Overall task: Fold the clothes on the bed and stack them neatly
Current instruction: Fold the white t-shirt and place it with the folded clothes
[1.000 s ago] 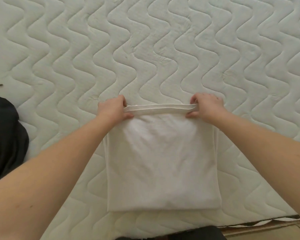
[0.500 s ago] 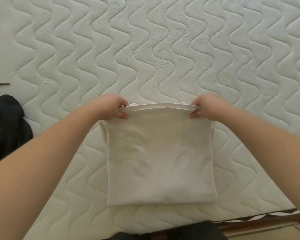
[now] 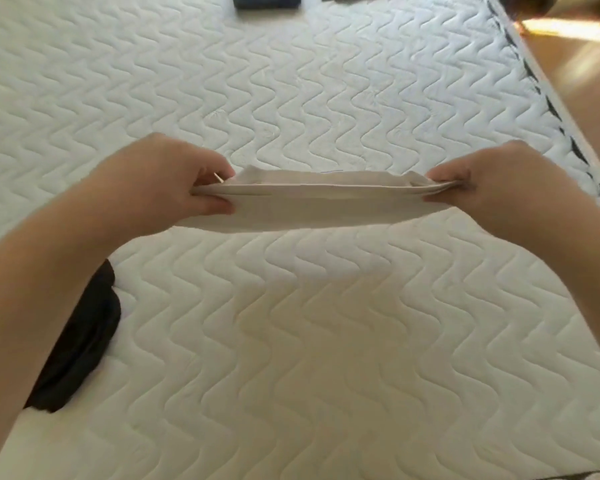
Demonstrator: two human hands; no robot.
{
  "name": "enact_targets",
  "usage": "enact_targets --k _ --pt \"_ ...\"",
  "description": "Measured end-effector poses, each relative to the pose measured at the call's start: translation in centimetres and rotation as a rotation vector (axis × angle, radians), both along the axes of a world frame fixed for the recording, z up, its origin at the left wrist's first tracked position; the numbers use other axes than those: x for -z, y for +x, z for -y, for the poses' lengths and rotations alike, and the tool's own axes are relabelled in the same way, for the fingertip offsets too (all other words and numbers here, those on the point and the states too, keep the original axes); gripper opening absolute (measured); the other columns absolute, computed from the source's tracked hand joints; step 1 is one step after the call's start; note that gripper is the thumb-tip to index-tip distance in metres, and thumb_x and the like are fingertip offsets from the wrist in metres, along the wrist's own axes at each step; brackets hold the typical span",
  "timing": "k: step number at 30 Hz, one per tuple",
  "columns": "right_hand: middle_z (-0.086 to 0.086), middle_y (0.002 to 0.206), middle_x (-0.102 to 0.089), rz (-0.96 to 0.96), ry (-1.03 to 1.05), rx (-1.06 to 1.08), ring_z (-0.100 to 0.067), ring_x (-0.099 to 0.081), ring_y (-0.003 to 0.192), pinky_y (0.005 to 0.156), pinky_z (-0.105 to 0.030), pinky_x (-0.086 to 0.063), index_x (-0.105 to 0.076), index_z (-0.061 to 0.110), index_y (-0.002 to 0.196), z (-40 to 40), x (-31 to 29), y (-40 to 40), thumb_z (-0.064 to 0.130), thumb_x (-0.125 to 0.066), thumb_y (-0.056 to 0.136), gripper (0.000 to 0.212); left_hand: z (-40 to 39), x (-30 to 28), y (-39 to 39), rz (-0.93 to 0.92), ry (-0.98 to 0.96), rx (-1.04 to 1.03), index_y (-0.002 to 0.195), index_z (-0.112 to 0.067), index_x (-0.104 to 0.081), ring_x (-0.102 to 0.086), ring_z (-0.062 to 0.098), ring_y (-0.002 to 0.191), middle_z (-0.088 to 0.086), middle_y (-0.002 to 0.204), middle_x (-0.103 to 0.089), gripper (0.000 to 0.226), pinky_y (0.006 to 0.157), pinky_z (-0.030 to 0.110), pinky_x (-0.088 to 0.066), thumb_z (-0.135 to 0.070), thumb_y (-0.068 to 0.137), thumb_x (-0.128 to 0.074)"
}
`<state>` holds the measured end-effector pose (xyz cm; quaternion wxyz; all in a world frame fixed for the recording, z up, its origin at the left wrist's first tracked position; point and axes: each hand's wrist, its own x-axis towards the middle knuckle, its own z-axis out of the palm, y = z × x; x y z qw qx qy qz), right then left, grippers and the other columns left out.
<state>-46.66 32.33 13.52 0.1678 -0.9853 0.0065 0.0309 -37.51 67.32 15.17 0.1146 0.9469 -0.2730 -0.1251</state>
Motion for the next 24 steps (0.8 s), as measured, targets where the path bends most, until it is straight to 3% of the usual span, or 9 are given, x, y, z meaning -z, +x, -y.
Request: enact_targets --k 4,6,8,10,13,16,18,21,24 --pt "-0.014 0.078 -0.072 0.227 -0.041 -0.034 -0.038 -0.065 0.074 0.071 -0.042 -0.051 -0.077 0.024 0.103 -0.5 5.1 -1.2 0.017 -0.067 0.09 0.017 -0.5 5.4 -0.9 0.268 -0.011 0.051 0.072 -0.025 -0.067 -0.044 0.023 0.048 -0.007 0.049 -0.045 0.015 0.046 0.028 -0.034 -0.029 0.084 -0.075" --pt "-0.013 0.09 -0.076 0.329 -0.065 -0.047 -0.032 -0.072 0.082 0.084 -0.044 -0.05 -0.078 0.013 0.102 -1.0 9.7 -2.4 0.006 -0.068 0.084 0.022 -0.6 10.4 -2.2 0.367 -0.003 0.042 0.083 -0.021 -0.073 -0.053 0.033 0.05 0.005 0.056 -0.058 0.01 0.047 0.031 -0.037 -0.012 0.083 -0.071" --pt "-0.01 0.095 -0.076 0.351 -0.126 -0.061 -0.027 -0.073 0.089 0.091 -0.046 -0.05 -0.076 0.009 0.099 -1.5 14.8 -4.1 -0.001 -0.069 0.077 0.025 -0.7 15.8 -4.3 0.343 -0.006 -0.012 0.093 -0.019 -0.076 -0.065 0.037 0.059 0.013 0.073 -0.071 0.028 0.051 0.037 -0.049 -0.004 0.076 -0.061" --pt "-0.012 0.098 -0.076 0.27 -0.147 -0.055 -0.03 -0.072 0.094 0.095 -0.05 -0.049 -0.076 0.005 0.099 -1.9 20.2 -6.6 -0.011 -0.074 0.071 0.032 -0.6 21.0 -7.5 0.285 -0.014 0.013 0.091 -0.015 -0.075 -0.068 0.034 0.064 0.01 0.076 -0.073 0.031 0.057 0.039 -0.056 -0.003 0.067 -0.059" --pt "-0.019 0.11 -0.072 -0.038 -0.121 0.01 -0.037 -0.066 0.109 0.106 -0.048 -0.04 -0.072 0.001 0.11 -2.5 26.5 -11.0 -0.018 -0.065 0.075 0.04 -0.7 28.1 -13.6 0.175 0.044 0.045 0.088 -0.017 -0.076 -0.072 0.02 0.075 0.001 0.085 -0.075 0.033 0.077 0.037 -0.057 -0.002 0.061 -0.064" --pt "-0.015 0.138 -0.056 -0.316 -0.097 0.055 -0.029 -0.046 0.133 0.112 -0.039 -0.027 -0.055 0.006 0.136 -3.7 29.9 -14.5 -0.005 -0.053 0.087 0.05 -1.0 32.4 -19.1 -0.044 0.123 -0.074 0.113 -0.011 -0.073 -0.067 0.029 0.109 0.01 0.124 -0.068 0.047 0.094 0.043 -0.051 0.003 0.068 -0.071" --pt "-0.009 0.152 -0.041 -0.387 -0.113 0.088 -0.025 -0.034 0.142 0.115 -0.036 -0.023 -0.041 0.009 0.147 -4.8 30.8 -16.0 0.008 -0.051 0.092 0.056 -1.1 33.5 -21.8 -0.111 0.12 -0.135 0.122 -0.004 -0.067 -0.061 0.036 0.118 0.018 0.136 -0.059 0.059 0.096 0.049 -0.05 0.002 0.064 -0.077" --pt "-0.018 0.134 -0.056 -0.268 0.084 0.277 -0.035 -0.051 0.124 0.103 -0.041 -0.04 -0.054 0.002 0.136 -6.7 30.9 -17.4 0.005 -0.06 0.087 0.049 -0.8 33.9 -24.6 -0.182 -0.056 -0.295 0.121 0.002 -0.066 -0.061 0.041 0.115 0.025 0.13 -0.059 0.049 0.098 0.048 -0.049 0.002 0.073 -0.074" --pt "-0.007 0.111 -0.066 -0.298 0.506 0.707 -0.023 -0.061 0.103 0.085 -0.028 -0.043 -0.062 0.008 0.122 -8.1 30.3 -17.1 0.02 -0.058 0.095 0.03 0.4 33.0 -24.7 -0.355 -0.366 -0.789 0.127 0.0 -0.059 -0.06 0.03 0.111 0.016 0.121 -0.062 0.035 0.098 0.035 -0.044 -0.01 0.093 -0.063"
